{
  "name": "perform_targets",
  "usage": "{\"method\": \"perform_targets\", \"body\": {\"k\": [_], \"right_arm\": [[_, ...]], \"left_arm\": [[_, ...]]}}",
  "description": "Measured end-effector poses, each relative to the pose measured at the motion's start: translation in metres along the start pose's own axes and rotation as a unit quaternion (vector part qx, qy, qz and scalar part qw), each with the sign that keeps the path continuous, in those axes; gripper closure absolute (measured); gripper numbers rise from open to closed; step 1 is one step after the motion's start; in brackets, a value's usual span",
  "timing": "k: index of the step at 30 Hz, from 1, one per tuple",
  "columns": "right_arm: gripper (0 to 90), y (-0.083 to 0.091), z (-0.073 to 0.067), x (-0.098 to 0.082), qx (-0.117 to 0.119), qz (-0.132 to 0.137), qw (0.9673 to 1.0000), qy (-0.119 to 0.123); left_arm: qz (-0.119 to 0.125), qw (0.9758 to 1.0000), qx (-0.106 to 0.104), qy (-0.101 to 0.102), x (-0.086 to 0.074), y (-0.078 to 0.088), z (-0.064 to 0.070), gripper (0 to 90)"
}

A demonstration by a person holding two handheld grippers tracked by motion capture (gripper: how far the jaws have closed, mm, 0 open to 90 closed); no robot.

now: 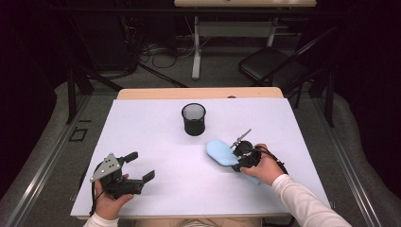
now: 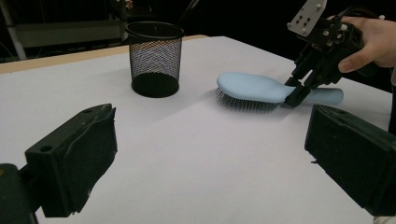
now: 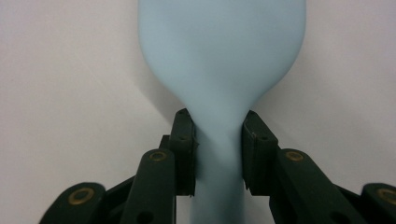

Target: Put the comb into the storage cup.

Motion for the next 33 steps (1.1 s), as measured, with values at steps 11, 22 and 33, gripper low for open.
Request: {"method": "perform_targets", "body": {"k": [11,22,33], "right_arm": [[69.6,0.004,-0.001,0.0,0.0,0.018,0.9998,-0.006],[69.7,0.008,-0.002,0.001,0.0,0.045,0.9989,-0.014],[69.7,0.016,-0.004,0.005,0.004,0.071,0.9971,-0.025]], "left_arm": [[-0.001,1.0,0.0,-0.001,0.0,0.0,0.0,2.3],[-0.001,1.0,0.001,-0.001,0.0,0.0,0.0,2.3],[0.0,1.0,0.001,0.0,0.0,0.0,0.0,2.3]]}}
Point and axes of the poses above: each handheld gripper's, and its own axes: y roughly backward along the jaws, x roughly out of its top, z roughly to its right, the point moved 7 cm from there along -y, roughly forward along the jaws, and after that the axes turned 9 degrees about y, right-handed, at the moved point
